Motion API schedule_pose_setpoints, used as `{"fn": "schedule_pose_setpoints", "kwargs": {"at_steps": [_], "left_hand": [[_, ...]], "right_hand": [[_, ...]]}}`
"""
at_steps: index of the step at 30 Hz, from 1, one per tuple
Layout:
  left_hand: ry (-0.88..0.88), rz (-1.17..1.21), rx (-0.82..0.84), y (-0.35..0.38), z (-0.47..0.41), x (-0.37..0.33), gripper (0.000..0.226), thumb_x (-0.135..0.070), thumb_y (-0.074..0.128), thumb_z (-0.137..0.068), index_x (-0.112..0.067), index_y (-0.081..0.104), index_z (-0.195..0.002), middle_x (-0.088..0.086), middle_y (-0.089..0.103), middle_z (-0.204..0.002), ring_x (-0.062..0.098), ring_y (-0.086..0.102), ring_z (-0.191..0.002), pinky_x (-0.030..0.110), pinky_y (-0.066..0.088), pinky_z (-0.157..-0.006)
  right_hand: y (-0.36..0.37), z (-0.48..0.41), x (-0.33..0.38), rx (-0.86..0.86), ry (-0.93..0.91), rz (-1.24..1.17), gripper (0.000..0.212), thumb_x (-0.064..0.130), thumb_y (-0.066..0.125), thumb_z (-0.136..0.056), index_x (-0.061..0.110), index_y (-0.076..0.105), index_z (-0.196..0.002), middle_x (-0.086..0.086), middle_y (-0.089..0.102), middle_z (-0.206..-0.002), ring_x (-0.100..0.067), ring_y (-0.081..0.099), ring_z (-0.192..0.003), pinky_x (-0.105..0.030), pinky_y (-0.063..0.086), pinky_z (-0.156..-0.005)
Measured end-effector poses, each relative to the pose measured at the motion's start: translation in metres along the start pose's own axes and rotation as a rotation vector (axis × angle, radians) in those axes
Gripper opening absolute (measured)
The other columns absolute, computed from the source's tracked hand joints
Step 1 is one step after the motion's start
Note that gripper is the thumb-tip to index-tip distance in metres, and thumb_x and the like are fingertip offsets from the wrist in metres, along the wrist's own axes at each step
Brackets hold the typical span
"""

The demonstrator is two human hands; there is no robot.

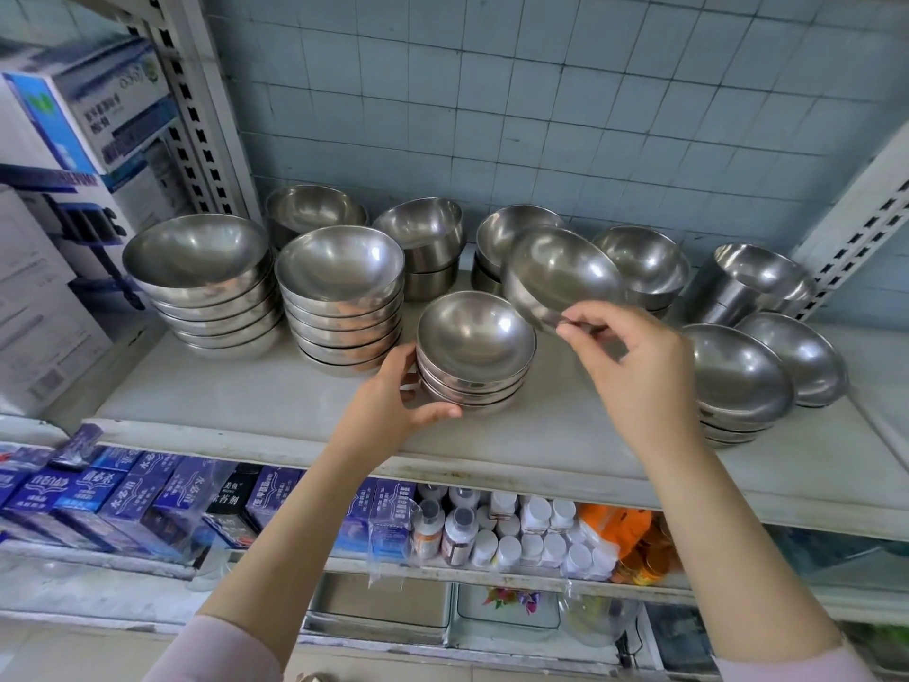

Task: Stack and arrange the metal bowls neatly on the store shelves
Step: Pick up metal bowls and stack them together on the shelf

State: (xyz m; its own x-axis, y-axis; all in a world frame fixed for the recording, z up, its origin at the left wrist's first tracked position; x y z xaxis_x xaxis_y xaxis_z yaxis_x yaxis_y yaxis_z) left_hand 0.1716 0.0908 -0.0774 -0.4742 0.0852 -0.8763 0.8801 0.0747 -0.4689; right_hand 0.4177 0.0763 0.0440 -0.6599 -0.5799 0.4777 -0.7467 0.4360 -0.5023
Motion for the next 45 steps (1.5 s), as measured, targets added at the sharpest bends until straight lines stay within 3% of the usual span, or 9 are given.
{"fn": "schedule_pose_setpoints", "kwargs": {"at_steps": [5,10,17,21,25,28,33,39,45], "left_hand": [[0.024,0.005,-0.007,0.001,-0.001,0.001,0.106,-0.083,0.073,-0.042,-0.036,0.039,-0.131,-0.008,0.065,-0.117,0.012,0.065,-0.104,0.038,0.054,-0.092],[0.045,0.003,-0.025,0.000,0.002,-0.004,0.100,-0.080,0.071,-0.044,-0.036,0.041,-0.129,-0.033,0.056,-0.102,-0.018,0.057,-0.088,0.000,0.041,-0.073],[0.036,0.002,-0.020,0.000,0.000,-0.001,0.105,-0.078,0.072,-0.044,-0.032,0.041,-0.133,-0.033,0.055,-0.103,-0.014,0.057,-0.092,0.006,0.044,-0.079],[0.034,-0.003,-0.014,0.001,-0.001,-0.001,0.107,-0.076,0.073,-0.044,-0.027,0.042,-0.134,-0.019,0.060,-0.108,0.004,0.063,-0.098,0.022,0.050,-0.086],[0.034,-0.006,-0.019,0.000,0.001,-0.003,0.105,-0.074,0.073,-0.044,-0.027,0.044,-0.133,-0.020,0.059,-0.106,-0.004,0.060,-0.093,0.000,0.041,-0.074],[0.033,0.005,-0.017,0.000,0.002,-0.006,0.104,-0.074,0.074,-0.045,-0.028,0.043,-0.133,-0.028,0.055,-0.102,-0.010,0.057,-0.092,-0.003,0.039,-0.071],[0.013,0.002,0.005,0.000,0.000,-0.003,0.108,-0.074,0.075,-0.043,-0.028,0.041,-0.135,-0.013,0.059,-0.114,0.010,0.061,-0.105,0.022,0.045,-0.089],[0.010,0.008,0.002,0.001,0.000,-0.003,0.106,-0.072,0.075,-0.044,-0.028,0.041,-0.134,-0.013,0.058,-0.114,0.011,0.060,-0.107,0.022,0.044,-0.088],[0.028,0.006,-0.018,0.001,0.001,-0.004,0.100,-0.067,0.076,-0.045,-0.026,0.044,-0.131,-0.015,0.059,-0.110,0.009,0.061,-0.103,0.007,0.041,-0.080]], "right_hand": [[0.029,0.001,0.027,0.155,-0.123,-0.030,0.008,0.007,0.078,-0.079,0.010,0.076,-0.086,0.000,0.072,-0.077,-0.017,0.064,-0.072,-0.027,0.051,-0.070],[0.047,0.016,0.023,0.234,-0.152,-0.022,0.010,0.003,0.079,-0.078,0.008,0.076,-0.086,-0.001,0.073,-0.080,-0.020,0.066,-0.077,-0.032,0.053,-0.069],[0.045,0.017,0.024,0.256,-0.173,-0.002,0.011,0.003,0.079,-0.078,0.007,0.076,-0.087,0.000,0.074,-0.081,-0.021,0.067,-0.079,-0.035,0.055,-0.072],[0.044,0.017,0.022,0.289,-0.164,-0.018,0.011,0.004,0.078,-0.079,0.007,0.076,-0.089,0.000,0.074,-0.084,-0.020,0.067,-0.081,-0.032,0.053,-0.075],[0.044,0.013,0.021,0.325,-0.116,-0.070,0.008,0.006,0.076,-0.082,0.010,0.076,-0.090,0.004,0.073,-0.086,-0.015,0.065,-0.083,-0.034,0.054,-0.076],[0.041,0.014,0.022,0.346,-0.108,-0.079,0.013,0.007,0.076,-0.082,0.010,0.077,-0.094,0.004,0.073,-0.089,-0.015,0.066,-0.087,-0.036,0.055,-0.079],[0.015,0.019,0.008,0.274,-0.057,0.058,0.040,0.017,0.077,-0.082,0.015,0.069,-0.121,0.008,0.067,-0.118,-0.018,0.057,-0.116,-0.031,0.042,-0.102],[-0.058,0.051,-0.058,0.035,0.269,0.505,0.041,0.015,0.083,-0.075,0.005,0.072,-0.114,-0.016,0.075,-0.098,-0.039,0.062,-0.094,-0.045,0.050,-0.082],[-0.072,0.066,-0.077,0.042,0.333,0.465,0.017,0.009,0.079,-0.077,0.006,0.077,-0.094,-0.013,0.074,-0.085,-0.035,0.061,-0.087,-0.040,0.050,-0.074]]}}
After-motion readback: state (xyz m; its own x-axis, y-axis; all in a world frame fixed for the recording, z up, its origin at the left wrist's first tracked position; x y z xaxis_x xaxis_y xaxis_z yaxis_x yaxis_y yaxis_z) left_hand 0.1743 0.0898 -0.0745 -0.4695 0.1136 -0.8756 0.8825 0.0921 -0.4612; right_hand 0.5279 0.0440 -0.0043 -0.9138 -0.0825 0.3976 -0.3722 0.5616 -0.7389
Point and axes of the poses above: each hand's wrist, its own z-axis away from the middle knuckle, its own y-axis out of the palm, x = y × z, the point moved 2 cm from there along -z, towards the middle knuckle
